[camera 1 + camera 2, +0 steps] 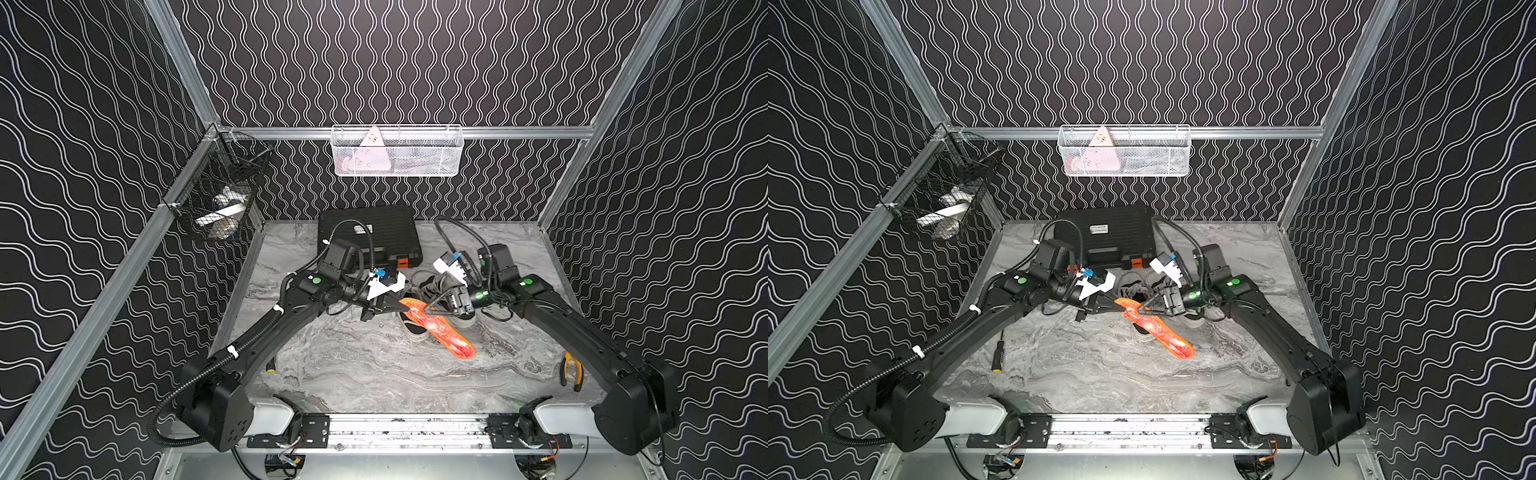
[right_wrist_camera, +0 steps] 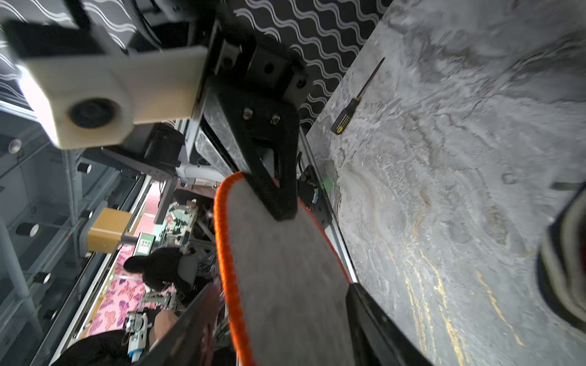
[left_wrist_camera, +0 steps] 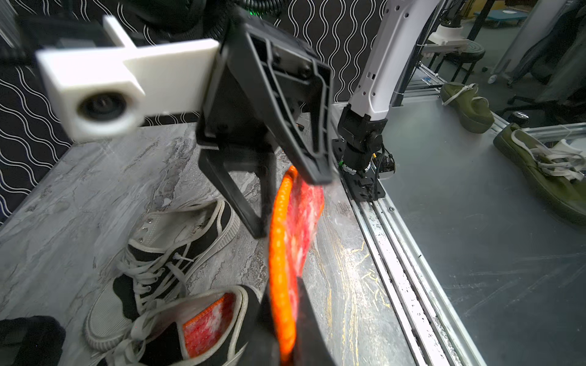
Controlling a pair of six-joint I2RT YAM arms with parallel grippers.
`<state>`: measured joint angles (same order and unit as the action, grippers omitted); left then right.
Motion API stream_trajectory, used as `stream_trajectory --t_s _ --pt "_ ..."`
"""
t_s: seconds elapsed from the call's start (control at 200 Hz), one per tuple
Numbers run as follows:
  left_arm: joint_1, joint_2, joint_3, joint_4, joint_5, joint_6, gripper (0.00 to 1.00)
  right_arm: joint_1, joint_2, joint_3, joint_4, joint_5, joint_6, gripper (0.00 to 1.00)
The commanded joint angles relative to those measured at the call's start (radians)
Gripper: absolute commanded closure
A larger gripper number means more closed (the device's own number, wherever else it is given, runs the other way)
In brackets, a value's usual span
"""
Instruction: Insert the insole into the shoe
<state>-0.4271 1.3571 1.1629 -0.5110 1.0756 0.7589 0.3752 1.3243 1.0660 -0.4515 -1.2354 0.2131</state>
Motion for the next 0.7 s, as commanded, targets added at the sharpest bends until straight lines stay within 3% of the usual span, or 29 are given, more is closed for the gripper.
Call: stream_trajectory --t_s 0.0,0.185,0.405,0.695 --pt "-0.001 -0.003 0.011 -0.07 0.019 0.074 1.0 -0.054 -0.005 -0.009 0.096 -0.064 0.049 0.33" --pt "-0.02 -0.021 0.004 0.012 0.032 0.014 1.0 -0.052 0.047 -0.015 0.074 -0.089 0.027 0.34" --pt "-0.021 0.011 0.021 0.047 0.02 0.004 1.0 0.055 0.012 -0.036 0.116 -0.129 0.03 0.33" --pt "-0.021 0.012 0.003 0.167 0.005 -0.098 1.0 0.135 0.058 -0.01 0.0 -0.022 -0.039 0.35"
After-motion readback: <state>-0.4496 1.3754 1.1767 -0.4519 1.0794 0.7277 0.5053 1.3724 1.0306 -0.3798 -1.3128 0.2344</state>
